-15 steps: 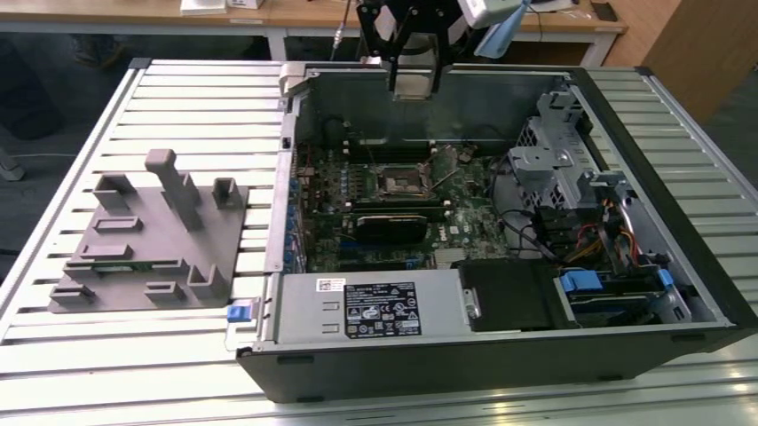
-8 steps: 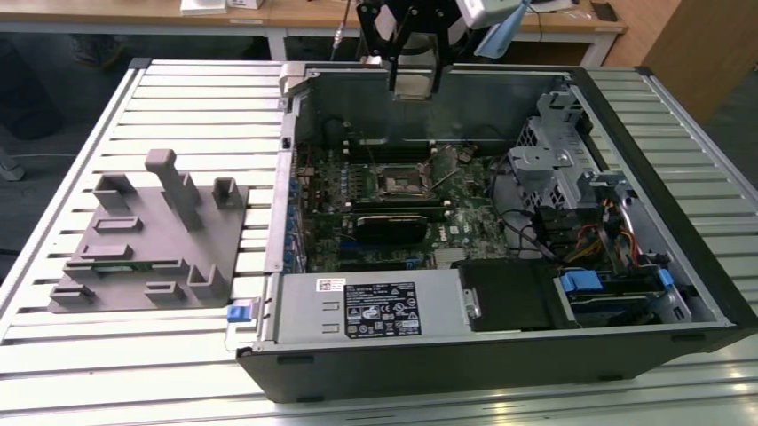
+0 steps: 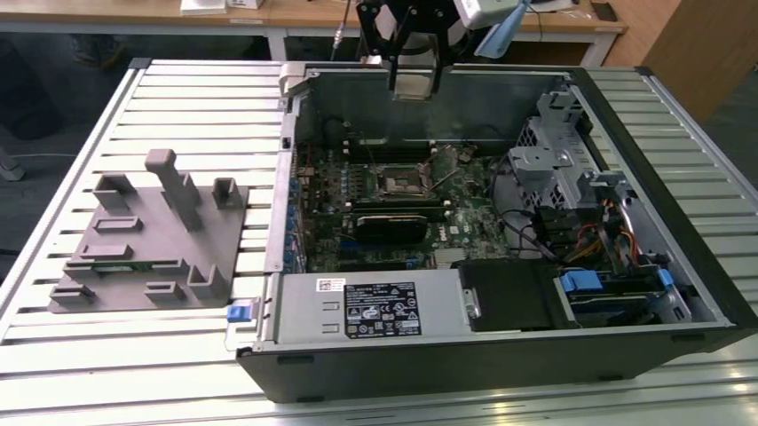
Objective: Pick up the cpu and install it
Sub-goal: 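Place the cpu into insertion slot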
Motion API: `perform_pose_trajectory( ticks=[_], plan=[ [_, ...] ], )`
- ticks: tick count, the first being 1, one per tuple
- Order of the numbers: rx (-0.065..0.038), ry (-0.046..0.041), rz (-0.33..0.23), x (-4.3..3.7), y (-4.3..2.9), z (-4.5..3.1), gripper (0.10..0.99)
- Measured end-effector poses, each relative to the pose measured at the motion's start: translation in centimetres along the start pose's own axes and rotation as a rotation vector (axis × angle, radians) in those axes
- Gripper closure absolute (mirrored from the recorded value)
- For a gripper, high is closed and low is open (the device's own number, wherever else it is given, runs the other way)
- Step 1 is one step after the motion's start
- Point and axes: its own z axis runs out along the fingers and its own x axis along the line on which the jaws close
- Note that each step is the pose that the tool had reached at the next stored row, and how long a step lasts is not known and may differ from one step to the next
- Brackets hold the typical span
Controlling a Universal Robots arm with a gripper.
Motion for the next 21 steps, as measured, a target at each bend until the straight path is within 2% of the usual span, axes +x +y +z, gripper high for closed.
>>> perform_pose_trajectory(
  ticks=[6, 21],
  plan=[
    [-0.001, -0.003, 0.053, 0.0, 0.0, 0.01, 0.561],
    [-0.005, -0.0138, 0.241, 0.04, -0.01, 0.05, 0.561]
  ],
)
